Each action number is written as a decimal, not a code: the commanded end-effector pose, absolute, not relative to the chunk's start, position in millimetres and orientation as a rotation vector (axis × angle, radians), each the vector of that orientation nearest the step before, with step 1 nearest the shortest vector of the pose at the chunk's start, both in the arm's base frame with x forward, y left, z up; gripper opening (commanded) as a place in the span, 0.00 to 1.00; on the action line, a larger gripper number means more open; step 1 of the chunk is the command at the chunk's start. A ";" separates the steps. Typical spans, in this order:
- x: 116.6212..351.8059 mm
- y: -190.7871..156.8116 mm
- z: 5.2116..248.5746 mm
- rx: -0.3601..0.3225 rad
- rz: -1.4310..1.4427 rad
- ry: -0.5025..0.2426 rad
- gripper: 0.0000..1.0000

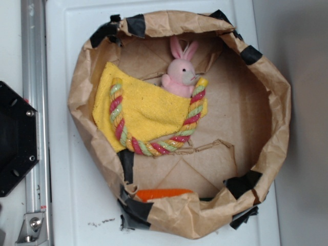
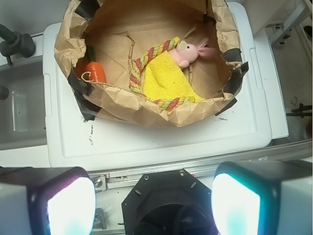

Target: Grab the multicolored rope.

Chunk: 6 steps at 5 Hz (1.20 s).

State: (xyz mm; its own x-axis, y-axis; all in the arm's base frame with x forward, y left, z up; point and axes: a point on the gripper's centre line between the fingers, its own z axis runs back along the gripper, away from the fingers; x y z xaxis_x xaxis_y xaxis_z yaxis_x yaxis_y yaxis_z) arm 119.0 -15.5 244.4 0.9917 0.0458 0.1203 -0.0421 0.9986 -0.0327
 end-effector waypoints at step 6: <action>261.0 -26.7 60.6 -0.024 0.401 0.060 1.00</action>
